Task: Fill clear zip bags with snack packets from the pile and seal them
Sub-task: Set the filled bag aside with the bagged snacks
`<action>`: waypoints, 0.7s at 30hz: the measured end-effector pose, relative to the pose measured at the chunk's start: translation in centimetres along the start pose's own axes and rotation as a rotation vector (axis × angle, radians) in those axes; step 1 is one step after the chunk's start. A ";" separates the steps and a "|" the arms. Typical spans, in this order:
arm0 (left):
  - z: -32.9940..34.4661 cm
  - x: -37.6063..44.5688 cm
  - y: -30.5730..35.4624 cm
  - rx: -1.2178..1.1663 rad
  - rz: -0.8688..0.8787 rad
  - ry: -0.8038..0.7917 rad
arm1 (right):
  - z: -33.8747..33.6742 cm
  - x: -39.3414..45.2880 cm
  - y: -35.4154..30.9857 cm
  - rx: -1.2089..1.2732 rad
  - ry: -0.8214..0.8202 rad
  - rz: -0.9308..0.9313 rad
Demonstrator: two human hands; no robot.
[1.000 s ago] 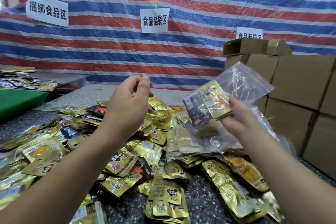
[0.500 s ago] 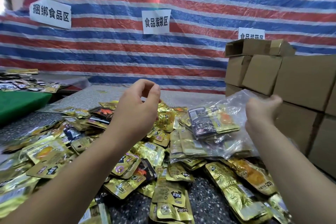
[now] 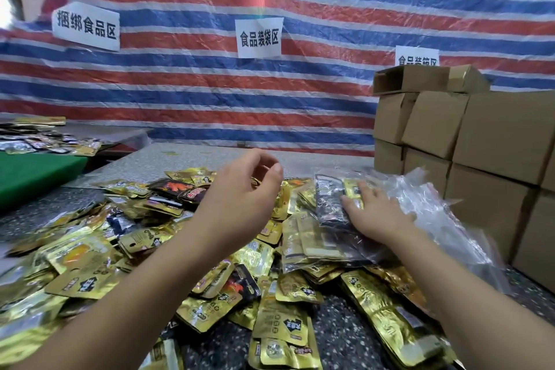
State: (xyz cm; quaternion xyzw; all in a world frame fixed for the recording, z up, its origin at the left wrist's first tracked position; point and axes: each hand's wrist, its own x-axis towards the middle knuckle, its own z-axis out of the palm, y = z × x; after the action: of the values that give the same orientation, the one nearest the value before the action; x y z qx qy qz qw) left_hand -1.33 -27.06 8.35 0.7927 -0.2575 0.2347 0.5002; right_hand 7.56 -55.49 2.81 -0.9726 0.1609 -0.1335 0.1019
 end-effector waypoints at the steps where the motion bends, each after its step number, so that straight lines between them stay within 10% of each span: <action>1: 0.0 0.0 0.0 0.002 -0.001 0.001 | 0.2 0.0 -0.1 0.002 0.003 -0.006; 21: -0.7 0.2 0.5 0.046 0.029 0.052 | -2.4 -3.3 -4.1 -0.090 0.254 -0.157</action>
State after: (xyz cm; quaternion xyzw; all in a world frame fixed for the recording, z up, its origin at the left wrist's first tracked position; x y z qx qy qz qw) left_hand -1.60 -26.67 9.08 0.7939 -0.2503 0.2683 0.4849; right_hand 5.01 -50.90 5.31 -0.9610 0.1019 -0.2557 0.0264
